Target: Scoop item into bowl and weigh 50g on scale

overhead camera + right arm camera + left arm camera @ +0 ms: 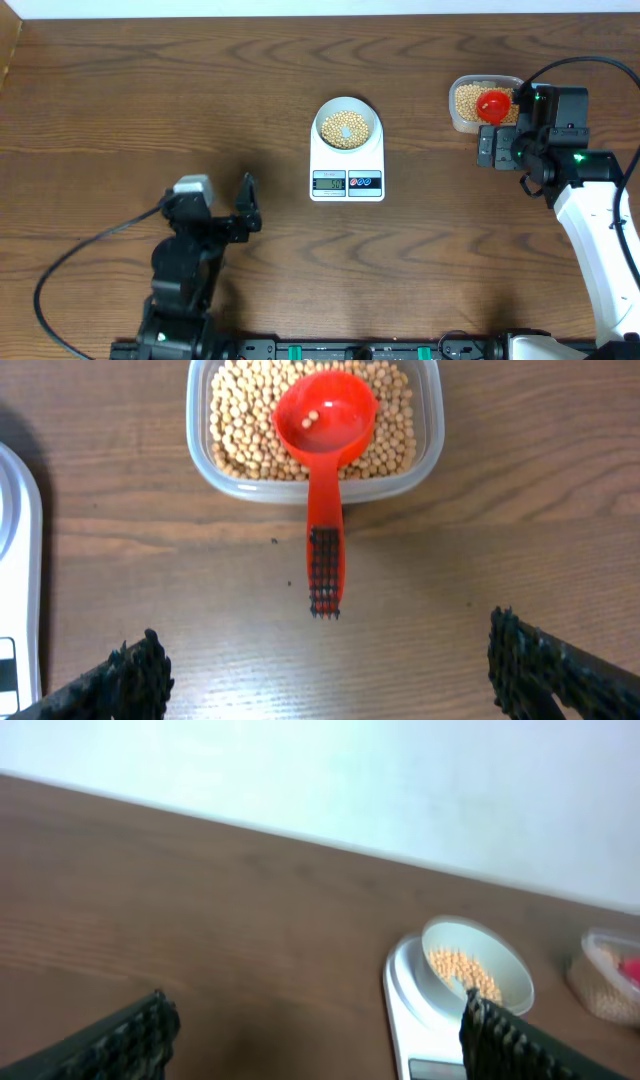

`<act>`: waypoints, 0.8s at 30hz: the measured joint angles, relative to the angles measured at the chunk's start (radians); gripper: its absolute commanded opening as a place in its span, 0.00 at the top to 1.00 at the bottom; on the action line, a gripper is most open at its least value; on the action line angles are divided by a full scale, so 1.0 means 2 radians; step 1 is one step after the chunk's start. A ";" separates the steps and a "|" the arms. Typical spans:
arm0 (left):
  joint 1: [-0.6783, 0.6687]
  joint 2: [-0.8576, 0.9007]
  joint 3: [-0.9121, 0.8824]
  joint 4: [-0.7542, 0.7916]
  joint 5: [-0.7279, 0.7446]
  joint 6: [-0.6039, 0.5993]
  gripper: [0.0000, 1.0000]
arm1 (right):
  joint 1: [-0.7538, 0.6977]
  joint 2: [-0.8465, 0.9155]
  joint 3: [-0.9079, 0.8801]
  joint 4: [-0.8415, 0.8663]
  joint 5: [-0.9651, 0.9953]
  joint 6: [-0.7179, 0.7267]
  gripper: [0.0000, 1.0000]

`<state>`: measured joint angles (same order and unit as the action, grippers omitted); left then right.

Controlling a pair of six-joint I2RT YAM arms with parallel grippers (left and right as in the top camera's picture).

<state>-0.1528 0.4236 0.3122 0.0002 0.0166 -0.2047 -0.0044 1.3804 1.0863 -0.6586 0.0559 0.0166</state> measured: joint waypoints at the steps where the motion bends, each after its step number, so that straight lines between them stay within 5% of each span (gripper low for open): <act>1: 0.015 -0.025 -0.026 0.022 0.006 0.000 0.08 | 0.000 0.000 0.000 0.000 0.000 0.000 0.01; 11: 0.060 -0.140 -0.138 0.085 0.015 0.000 0.08 | 0.000 0.000 0.000 0.000 0.000 0.000 0.01; 24: 0.060 -0.206 -0.150 -0.011 0.014 0.059 0.08 | 0.000 0.000 0.001 0.000 0.000 0.000 0.01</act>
<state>-0.0334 0.0124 0.0116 -0.0216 0.0456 -0.0868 -0.0044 1.3804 1.0874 -0.6586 0.0559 0.0166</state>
